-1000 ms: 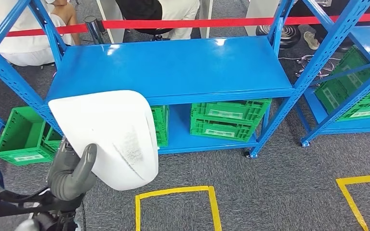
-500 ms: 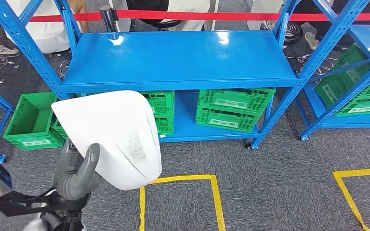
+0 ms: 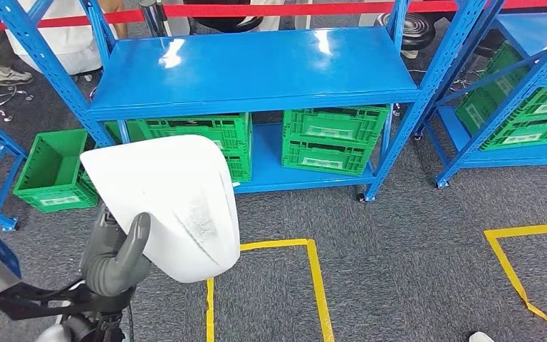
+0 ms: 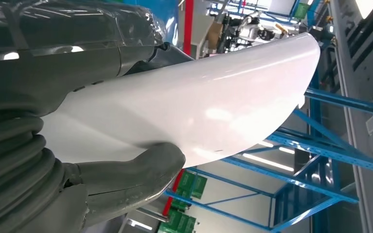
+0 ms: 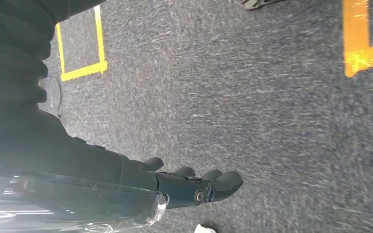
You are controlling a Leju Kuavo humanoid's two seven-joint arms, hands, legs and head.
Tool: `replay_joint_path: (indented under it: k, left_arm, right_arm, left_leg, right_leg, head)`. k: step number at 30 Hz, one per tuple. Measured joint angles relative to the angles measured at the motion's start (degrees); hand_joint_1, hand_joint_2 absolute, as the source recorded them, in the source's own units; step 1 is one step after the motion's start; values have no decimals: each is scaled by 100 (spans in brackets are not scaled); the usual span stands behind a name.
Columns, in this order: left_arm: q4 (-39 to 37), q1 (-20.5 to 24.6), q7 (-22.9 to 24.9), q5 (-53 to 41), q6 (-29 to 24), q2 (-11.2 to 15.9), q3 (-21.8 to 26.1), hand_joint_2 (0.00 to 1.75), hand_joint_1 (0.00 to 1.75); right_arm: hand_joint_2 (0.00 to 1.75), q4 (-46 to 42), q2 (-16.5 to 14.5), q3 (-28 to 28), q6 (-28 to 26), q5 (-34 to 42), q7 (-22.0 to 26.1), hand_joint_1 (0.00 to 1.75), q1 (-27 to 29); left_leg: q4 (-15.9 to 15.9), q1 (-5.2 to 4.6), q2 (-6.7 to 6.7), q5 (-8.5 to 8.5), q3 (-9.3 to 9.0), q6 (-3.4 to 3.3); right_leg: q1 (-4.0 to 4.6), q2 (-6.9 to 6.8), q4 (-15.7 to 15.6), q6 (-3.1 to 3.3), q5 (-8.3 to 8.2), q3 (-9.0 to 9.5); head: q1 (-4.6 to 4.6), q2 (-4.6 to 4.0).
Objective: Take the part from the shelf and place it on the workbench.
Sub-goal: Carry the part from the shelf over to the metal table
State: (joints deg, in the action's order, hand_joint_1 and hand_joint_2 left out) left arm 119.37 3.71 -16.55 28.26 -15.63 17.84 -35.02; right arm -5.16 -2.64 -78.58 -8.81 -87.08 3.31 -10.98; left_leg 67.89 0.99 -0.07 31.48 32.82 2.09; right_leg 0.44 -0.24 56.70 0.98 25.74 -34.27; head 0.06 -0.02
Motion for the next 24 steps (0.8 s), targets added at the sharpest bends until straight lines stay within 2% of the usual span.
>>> replay_joint_path:
  k: [1,2,3,5,6,7,8,10,11,12,13,14,15,16,17,18,19,20,21,22,24]
  left_arm:
    - [0,17,15,-11,0,-3,-5,175,175]
    - [1,35,27,-22,0,-6,-9,175,175]
    - [2,50,35,-31,0,-10,-13,175,175]
    - [-2,61,44,-43,0,-25,-18,175,175]
    - [-4,63,49,-48,0,-34,-20,175,175]
    - [-8,64,52,-51,0,-46,-22,175,175]
    - [-10,67,56,-53,0,-58,-24,175,175]
    - [-10,67,59,-55,-1,-80,-26,175,175]
    - [-10,65,60,-55,-1,-86,-27,175,175]
    - [-12,64,61,-55,-1,-89,-28,175,175]
    - [-15,63,61,-56,-1,-90,-30,175,175]
    - [-19,63,61,-57,-2,-94,-30,175,175]
    - [-21,63,61,-60,-2,-99,-30,175,175]
    - [-23,64,60,-62,-2,-105,-30,175,175]
    - [-23,65,58,-64,-2,-111,-30,175,175]
    - [-23,68,57,-66,-2,-116,-31,175,175]
    - [-23,71,57,-67,-2,-119,-32,175,175]
    - [-23,72,56,-68,-2,-121,-33,175,175]
    - [-23,73,56,-68,-2,-122,-34,175,175]
    - [-23,72,56,-69,-2,-122,-36,175,175]
    - [-25,72,56,-70,-2,-124,-39,175,175]
  right_arm:
    - [175,0,-1,0,2,-3,-3,0,-1]
    - [175,0,2,0,3,-7,-6,0,-1]
    - [175,0,5,0,5,-14,-10,0,-1]
    - [175,1,20,0,7,-33,-20,0,8]
    - [175,4,25,0,10,-42,-25,0,18]
    - [175,7,33,-1,14,-48,-33,0,30]
    - [175,10,41,-3,17,-50,-38,0,38]
    - [175,14,53,-8,20,-52,-47,0,40]
    - [175,15,55,-13,21,-52,-47,0,35]
    - [175,17,55,-20,22,-52,-47,0,30]
    - [175,19,55,-30,23,-53,-47,0,27]
    - [175,19,57,-39,23,-54,-47,0,23]
    - [175,20,63,-48,24,-57,-46,0,14]
    - [175,20,72,-55,23,-62,-40,0,3]
    - [175,20,80,-61,23,-68,-33,0,-11]
    - [175,20,86,-69,22,-78,-23,0,-23]
    - [175,20,91,-77,22,-87,-14,0,-30]
    - [175,20,93,-84,22,-95,-10,0,-29]
    - [175,20,95,-90,23,-101,-8,0,-25]
    - [175,20,97,-94,24,-104,-8,0,-20]
    - [175,21,98,-99,24,-105,-8,0,-16]
  left_leg:
    - [-390,-5,-5,23,-304,-29]
    - [-715,-15,-11,104,-530,-56]
    - [-939,-27,-18,192,-664,-79]
    - [-1069,-29,-23,207,-642,-153]
    - [-1078,-21,-24,159,-587,-199]
    - [-1086,-11,-24,93,-518,-254]
    - [-1090,-5,-25,20,-445,-293]
    - [-1085,-10,-35,-120,-283,-325]
    - [-1081,-11,-38,-187,-201,-325]
    - [-1076,-14,-40,-251,-118,-321]
    - [-1073,-18,-41,-314,-39,-314]
    - [-1071,-24,-43,-374,33,-304]
    - [-1069,-30,-45,-431,88,-291]
    - [-1065,-43,-46,-479,128,-270]
    - [-1062,-52,-40,-525,156,-244]
    - [-1060,-54,-32,-573,180,-213]
    - [-1060,-57,-23,-622,203,-178]
    - [-1058,-52,-15,-655,233,-144]
    - [-1030,-49,-12,-619,276,-114]
    - [-935,-49,-10,-482,334,-89]
    - [-448,-46,-8,44,511,-49]
  right_leg:
    - [7,5,63,-20,-28,-77]
    - [13,9,114,-46,-62,-133]
    - [18,12,149,-74,-103,-177]
    - [14,23,176,-136,-184,-253]
    - [6,29,214,-173,-125,-296]
    - [-5,35,330,-214,45,-343]
    - [-22,37,553,-254,313,-401]
    - [-40,37,1235,-320,869,-509]
    - [-43,36,1539,-336,988,-525]
    - [-43,36,1707,-339,965,-481]
    - [-42,36,1684,-331,832,-353]
    - [-41,36,1462,-309,662,-134]
    - [-36,37,1077,-272,538,166]
    - [-25,37,610,-226,493,489]
    - [-14,37,206,-183,515,751]
    - [0,39,-71,-146,563,912]
    - [12,42,-211,-121,591,968]
    - [4,39,-249,-92,573,946]
    - [-3,31,-264,-58,525,901]
    - [-14,19,-278,-17,466,846]
    - [-20,-1,-274,46,333,690]
  head:
    - [-3,0]
    - [-4,0]
    - [-6,0]
    - [-6,0]
    - [0,0]
    - [14,0]
    - [30,0]
    - [57,0]
    - [61,0]
    - [64,0]
    - [68,0]
    - [72,0]
    - [75,0]
    - [77,0]
    - [78,0]
    - [77,0]
    - [80,0]
    - [82,0]
    - [83,0]
    - [77,0]
    - [49,0]
